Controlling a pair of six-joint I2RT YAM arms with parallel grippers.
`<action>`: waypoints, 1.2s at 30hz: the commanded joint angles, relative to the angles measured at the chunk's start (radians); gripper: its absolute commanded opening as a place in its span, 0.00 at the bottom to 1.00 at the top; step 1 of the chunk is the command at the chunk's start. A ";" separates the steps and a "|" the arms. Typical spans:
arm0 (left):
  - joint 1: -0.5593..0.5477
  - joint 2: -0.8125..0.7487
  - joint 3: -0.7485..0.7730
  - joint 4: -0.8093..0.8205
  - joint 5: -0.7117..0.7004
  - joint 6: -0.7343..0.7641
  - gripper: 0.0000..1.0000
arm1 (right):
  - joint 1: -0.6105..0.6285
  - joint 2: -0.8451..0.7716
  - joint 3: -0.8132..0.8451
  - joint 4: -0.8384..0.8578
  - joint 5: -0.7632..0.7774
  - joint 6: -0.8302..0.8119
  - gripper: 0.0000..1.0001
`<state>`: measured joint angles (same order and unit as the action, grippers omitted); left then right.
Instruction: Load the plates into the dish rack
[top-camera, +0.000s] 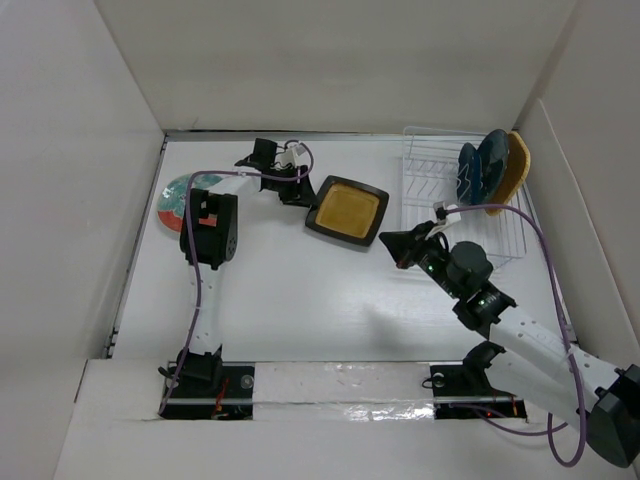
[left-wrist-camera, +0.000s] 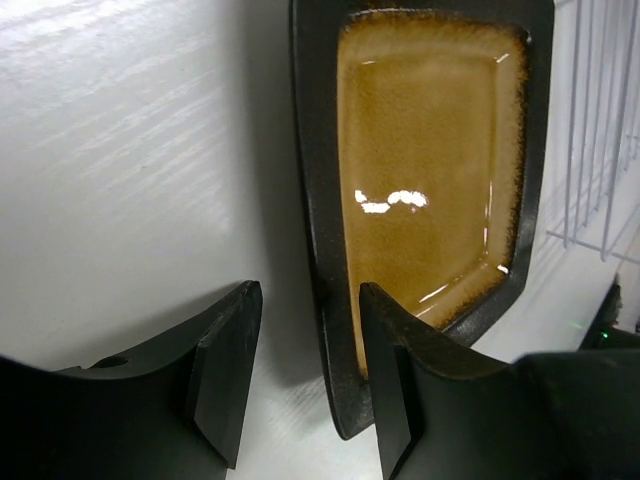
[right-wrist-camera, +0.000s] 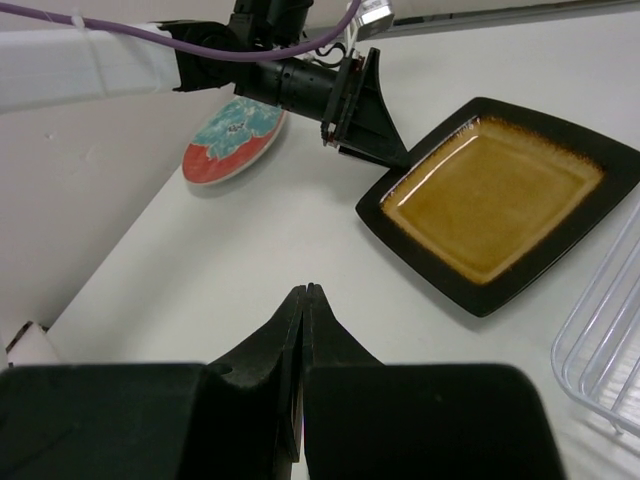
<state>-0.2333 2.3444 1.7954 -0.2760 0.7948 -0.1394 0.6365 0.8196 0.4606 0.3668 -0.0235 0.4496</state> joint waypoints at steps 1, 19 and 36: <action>0.002 0.038 -0.004 -0.022 0.084 0.014 0.41 | 0.006 0.000 0.013 0.029 -0.003 0.000 0.00; -0.058 0.079 -0.050 -0.049 0.052 0.029 0.37 | 0.006 0.032 0.032 0.009 0.004 -0.014 0.00; 0.000 -0.265 -0.370 0.257 -0.048 -0.169 0.00 | 0.006 0.019 0.036 -0.009 0.011 -0.019 0.23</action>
<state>-0.2596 2.2169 1.5021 -0.1085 0.8341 -0.2939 0.6365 0.8520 0.4610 0.3420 -0.0174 0.4438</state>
